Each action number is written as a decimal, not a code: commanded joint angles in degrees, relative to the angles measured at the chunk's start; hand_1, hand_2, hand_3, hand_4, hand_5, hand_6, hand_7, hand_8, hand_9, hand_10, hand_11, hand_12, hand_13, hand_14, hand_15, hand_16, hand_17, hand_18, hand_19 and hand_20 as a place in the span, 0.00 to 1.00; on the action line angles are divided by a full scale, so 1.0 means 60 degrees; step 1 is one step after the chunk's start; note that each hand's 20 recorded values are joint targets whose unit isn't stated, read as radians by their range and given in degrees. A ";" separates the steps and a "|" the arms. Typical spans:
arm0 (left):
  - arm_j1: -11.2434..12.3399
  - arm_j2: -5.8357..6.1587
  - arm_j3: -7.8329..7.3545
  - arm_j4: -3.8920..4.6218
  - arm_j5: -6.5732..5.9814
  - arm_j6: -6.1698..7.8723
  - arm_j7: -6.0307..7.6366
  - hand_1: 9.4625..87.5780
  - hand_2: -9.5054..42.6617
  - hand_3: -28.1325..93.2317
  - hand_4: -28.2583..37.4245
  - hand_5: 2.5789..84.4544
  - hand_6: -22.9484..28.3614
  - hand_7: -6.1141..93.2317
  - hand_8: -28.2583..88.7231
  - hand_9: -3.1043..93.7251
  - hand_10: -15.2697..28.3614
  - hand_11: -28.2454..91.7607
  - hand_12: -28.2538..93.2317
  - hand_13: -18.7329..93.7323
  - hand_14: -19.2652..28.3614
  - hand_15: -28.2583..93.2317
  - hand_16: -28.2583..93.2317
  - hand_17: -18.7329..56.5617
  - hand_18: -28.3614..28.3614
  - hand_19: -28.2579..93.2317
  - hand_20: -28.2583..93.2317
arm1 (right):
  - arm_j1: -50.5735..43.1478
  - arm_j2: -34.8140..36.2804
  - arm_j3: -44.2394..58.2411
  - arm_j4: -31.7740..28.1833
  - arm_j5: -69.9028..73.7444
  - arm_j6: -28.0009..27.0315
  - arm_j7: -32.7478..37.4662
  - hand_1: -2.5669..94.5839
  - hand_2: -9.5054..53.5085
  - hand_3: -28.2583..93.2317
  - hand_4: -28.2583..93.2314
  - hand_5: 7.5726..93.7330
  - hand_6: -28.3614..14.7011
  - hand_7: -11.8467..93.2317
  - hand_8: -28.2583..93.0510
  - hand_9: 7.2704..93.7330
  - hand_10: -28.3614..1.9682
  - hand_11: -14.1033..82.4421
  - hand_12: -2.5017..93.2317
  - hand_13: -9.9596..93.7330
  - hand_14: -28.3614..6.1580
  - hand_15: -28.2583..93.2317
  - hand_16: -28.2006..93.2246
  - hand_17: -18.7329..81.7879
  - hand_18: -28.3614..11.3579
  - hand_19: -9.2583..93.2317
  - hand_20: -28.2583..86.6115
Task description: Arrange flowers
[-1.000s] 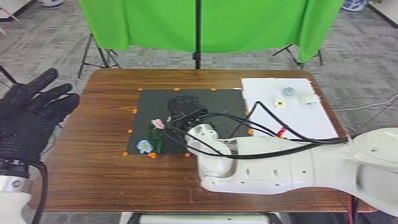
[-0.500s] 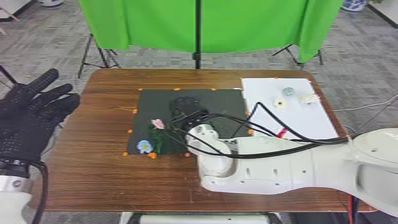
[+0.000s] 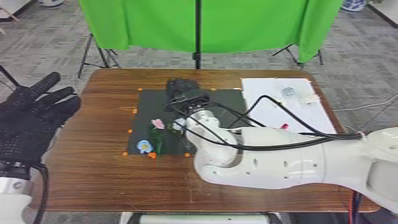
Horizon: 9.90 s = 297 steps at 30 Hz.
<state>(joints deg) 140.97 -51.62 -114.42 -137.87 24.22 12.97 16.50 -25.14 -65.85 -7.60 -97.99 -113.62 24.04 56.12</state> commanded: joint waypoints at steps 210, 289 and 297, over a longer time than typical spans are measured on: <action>-0.0658 0.0168 0.0827 0.0172 0.0062 0.0041 -0.0118 0.16 0.35 0.87 0.03 0.42 0.66 0.22 0.16 0.39 0.86 0.49 0.33 0.40 1.00 0.73 0.13 0.17 0.97 0.77 0.36 | 0.0262 0.0179 -0.1359 0.0702 -0.0411 -0.0518 -0.0075 0.41 0.00 0.85 0.00 0.73 0.66 0.27 0.13 0.94 0.61 0.40 0.20 0.94 0.69 0.66 0.40 0.52 0.22 0.89 0.36; -0.0124 -0.0239 0.0699 -0.0091 0.0133 0.0267 -0.0220 0.16 0.35 0.87 0.03 0.42 0.66 0.22 0.16 0.39 0.86 0.49 0.33 0.40 1.00 0.73 0.13 0.17 0.97 0.78 0.35 | -0.1109 0.5156 0.3262 0.0432 0.2137 -0.1628 0.1574 0.30 0.20 0.87 0.05 0.44 0.54 0.21 0.14 0.85 0.36 0.40 0.19 0.88 0.50 0.71 0.36 0.56 0.09 0.93 0.27; -0.0267 -0.0122 0.0897 -0.0012 0.0088 0.0246 -0.0160 0.16 0.35 0.87 0.03 0.42 0.66 0.21 0.16 0.39 0.86 0.49 0.33 0.40 1.00 0.73 0.13 0.17 0.97 0.78 0.35 | -0.0773 0.5553 0.2637 0.1182 0.2299 -0.2237 0.1585 0.32 0.18 0.86 0.05 0.41 0.55 0.21 0.15 0.84 0.36 0.40 0.18 0.89 0.51 0.71 0.36 0.57 0.10 0.94 0.25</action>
<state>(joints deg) 139.58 -52.55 -110.17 -138.29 24.88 14.15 15.53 -31.51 -35.06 11.01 -93.09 -100.07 13.31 64.73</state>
